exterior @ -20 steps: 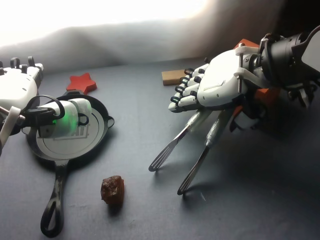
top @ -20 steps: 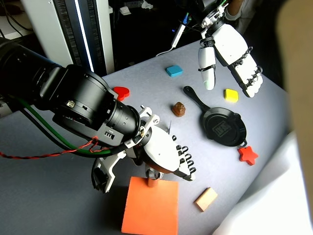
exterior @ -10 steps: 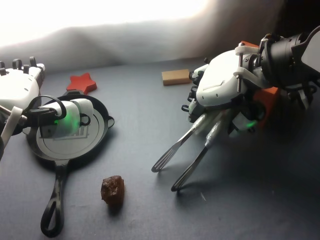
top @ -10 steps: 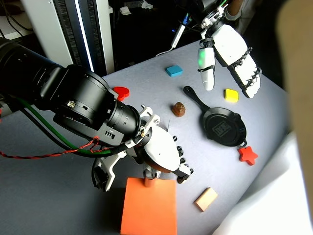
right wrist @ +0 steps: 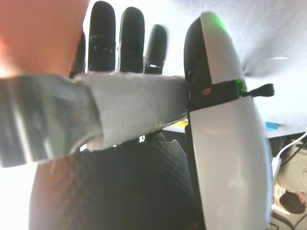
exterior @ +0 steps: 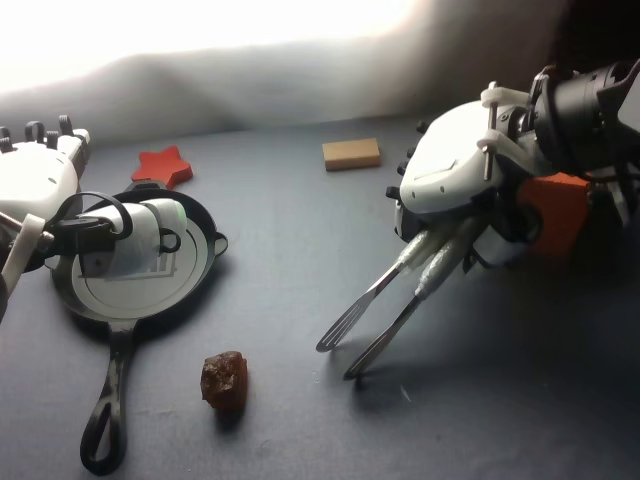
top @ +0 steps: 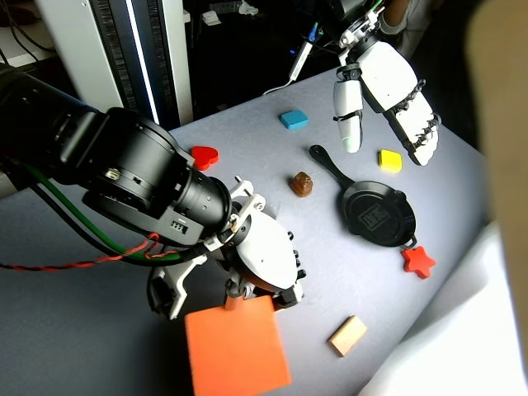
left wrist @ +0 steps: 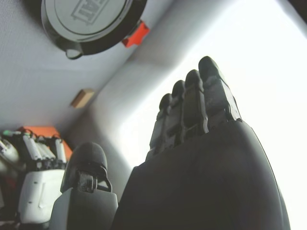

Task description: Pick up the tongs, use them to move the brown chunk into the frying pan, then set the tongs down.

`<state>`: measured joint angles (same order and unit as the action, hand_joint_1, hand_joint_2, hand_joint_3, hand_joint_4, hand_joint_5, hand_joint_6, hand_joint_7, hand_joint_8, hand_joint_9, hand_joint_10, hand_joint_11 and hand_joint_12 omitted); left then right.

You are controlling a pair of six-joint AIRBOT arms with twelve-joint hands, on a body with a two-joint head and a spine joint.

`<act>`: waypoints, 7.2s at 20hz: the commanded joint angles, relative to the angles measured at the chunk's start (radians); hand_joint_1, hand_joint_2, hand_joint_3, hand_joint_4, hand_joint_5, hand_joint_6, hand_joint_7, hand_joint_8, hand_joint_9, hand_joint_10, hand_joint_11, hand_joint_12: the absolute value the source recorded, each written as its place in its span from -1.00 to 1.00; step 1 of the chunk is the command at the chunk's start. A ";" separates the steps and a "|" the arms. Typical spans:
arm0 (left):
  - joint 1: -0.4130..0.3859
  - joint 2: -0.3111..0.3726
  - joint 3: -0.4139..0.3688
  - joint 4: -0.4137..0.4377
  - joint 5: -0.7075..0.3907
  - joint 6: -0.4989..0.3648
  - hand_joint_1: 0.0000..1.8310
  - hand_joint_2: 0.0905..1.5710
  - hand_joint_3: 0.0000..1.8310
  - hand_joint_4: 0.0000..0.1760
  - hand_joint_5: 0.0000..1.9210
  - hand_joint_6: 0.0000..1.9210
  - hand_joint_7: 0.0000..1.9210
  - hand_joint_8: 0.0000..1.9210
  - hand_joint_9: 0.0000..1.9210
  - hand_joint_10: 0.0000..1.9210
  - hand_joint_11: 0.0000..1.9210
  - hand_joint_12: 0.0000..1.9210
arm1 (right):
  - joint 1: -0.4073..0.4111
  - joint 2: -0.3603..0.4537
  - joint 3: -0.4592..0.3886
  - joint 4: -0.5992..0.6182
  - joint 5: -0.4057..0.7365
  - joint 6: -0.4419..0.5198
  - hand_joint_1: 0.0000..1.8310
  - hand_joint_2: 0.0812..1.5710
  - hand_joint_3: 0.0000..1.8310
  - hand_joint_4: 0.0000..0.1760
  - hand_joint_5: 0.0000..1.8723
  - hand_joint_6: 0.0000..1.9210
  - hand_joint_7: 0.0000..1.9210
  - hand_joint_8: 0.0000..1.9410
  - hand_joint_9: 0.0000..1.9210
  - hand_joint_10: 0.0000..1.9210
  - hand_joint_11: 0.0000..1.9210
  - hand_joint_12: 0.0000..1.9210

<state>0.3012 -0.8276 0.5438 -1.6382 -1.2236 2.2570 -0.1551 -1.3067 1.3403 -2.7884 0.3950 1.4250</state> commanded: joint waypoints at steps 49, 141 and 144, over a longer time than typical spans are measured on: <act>-0.007 -0.004 -0.077 -0.021 -0.457 0.018 -1.00 0.56 -1.00 -1.00 -1.00 -1.00 -0.94 -1.00 -0.94 -1.00 -1.00 -0.77 | -0.006 0.366 -0.477 -0.224 -0.408 0.520 0.18 0.58 -1.00 -1.00 -0.24 0.43 0.04 -0.99 0.00 -0.94 -0.61 0.47; -0.008 -0.016 -0.085 -0.021 -0.448 0.018 -1.00 0.56 -1.00 -1.00 -1.00 -1.00 -0.96 -1.00 -0.97 -1.00 -1.00 -0.84 | -0.069 -0.051 -0.429 1.579 -1.066 -1.181 0.02 0.48 -1.00 -1.00 -0.27 -1.00 -0.21 -1.00 -0.23 -1.00 -0.83 0.37; -0.007 -0.016 -0.085 -0.021 -0.448 0.018 -1.00 0.56 -1.00 -1.00 -1.00 -1.00 -0.97 -0.99 -0.97 -1.00 -1.00 -0.80 | -0.085 -0.071 -0.426 1.519 -1.065 -1.180 0.02 0.49 -1.00 -1.00 -0.24 -0.99 -0.19 -0.99 -0.20 -0.99 -0.79 0.36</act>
<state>0.3019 -0.8455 0.4610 -1.7470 -1.6100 2.2730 -0.2443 -1.3815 0.9157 -1.2148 -0.6922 0.2440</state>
